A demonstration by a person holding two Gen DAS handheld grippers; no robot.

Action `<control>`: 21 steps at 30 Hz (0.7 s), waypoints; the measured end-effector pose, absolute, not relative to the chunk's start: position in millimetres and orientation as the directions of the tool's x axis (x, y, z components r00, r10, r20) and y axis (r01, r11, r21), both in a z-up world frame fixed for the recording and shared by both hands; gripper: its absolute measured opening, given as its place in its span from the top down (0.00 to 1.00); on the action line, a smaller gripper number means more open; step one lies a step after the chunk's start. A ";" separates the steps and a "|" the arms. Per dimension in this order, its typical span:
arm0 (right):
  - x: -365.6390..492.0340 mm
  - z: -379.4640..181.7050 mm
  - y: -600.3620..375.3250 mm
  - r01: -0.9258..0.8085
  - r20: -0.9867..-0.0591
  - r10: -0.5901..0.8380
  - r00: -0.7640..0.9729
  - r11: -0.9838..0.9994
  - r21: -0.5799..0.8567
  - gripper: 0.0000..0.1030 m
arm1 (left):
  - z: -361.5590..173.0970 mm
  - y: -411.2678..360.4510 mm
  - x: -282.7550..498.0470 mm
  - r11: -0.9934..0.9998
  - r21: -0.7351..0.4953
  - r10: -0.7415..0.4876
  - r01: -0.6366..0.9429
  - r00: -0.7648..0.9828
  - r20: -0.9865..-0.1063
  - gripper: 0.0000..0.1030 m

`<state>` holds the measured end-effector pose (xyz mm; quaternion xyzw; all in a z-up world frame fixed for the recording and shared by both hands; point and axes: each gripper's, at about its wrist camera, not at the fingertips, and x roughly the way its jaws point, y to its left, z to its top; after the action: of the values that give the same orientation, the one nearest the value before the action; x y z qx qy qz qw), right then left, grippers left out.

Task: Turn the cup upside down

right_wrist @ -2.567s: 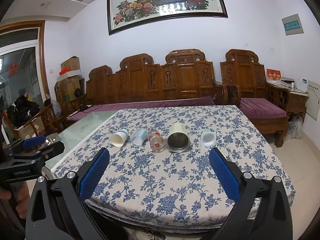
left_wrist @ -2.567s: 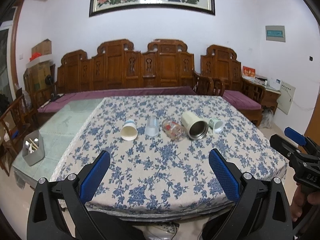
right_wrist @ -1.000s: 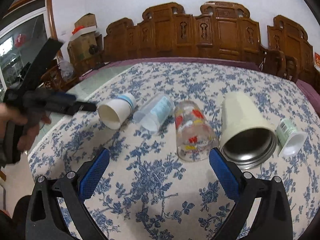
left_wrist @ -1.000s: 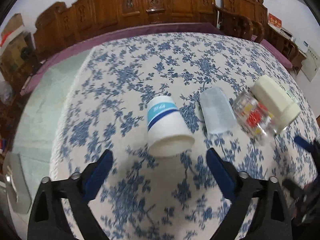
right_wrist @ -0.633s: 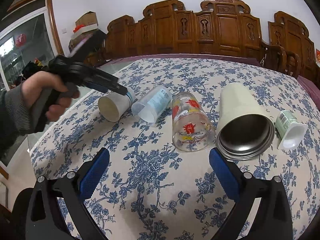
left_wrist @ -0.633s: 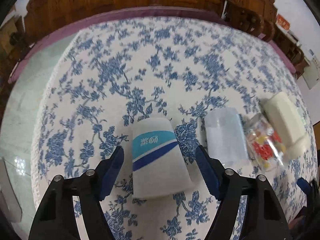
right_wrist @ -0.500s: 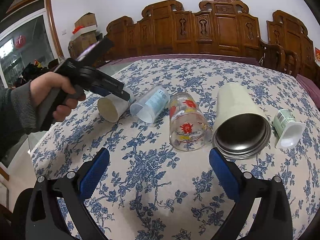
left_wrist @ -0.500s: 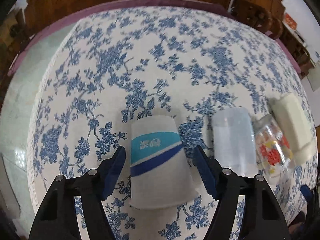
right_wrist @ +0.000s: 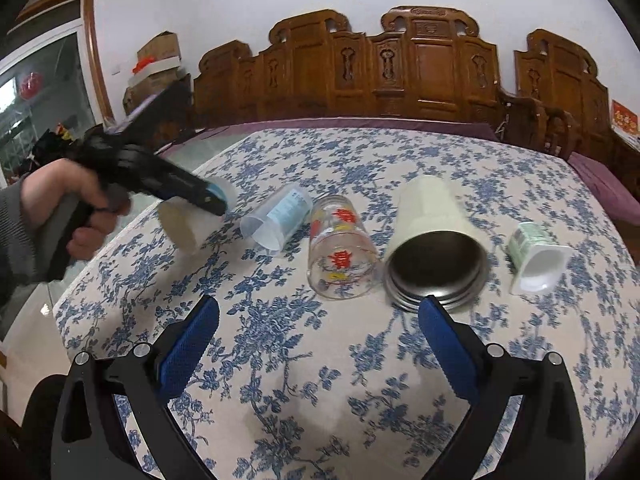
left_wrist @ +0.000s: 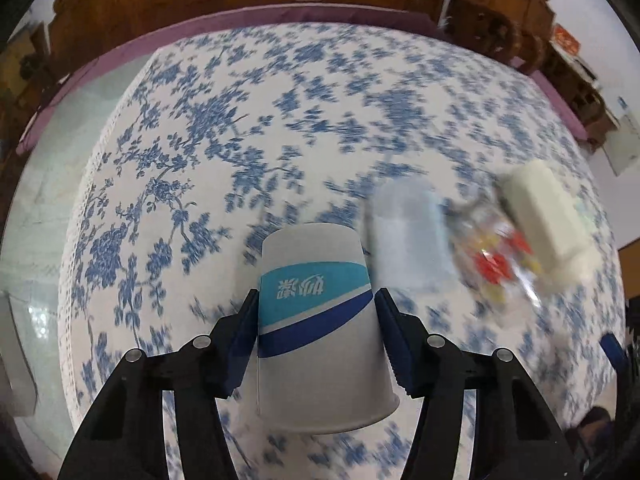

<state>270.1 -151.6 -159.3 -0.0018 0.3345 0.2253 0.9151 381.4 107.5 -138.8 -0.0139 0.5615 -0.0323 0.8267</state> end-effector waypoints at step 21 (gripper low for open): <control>235.5 -155.1 -227.7 -0.241 -0.613 0.274 0.741 0.961 0.137 0.02 | -155.1 -13.0 266.0 0.963 -0.127 -0.212 0.239 0.376 -0.902 0.47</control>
<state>235.5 -227.7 -155.1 0.0245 0.3322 0.1379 0.9327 266.0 -13.0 -155.1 0.0123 0.5420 -0.1359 0.8292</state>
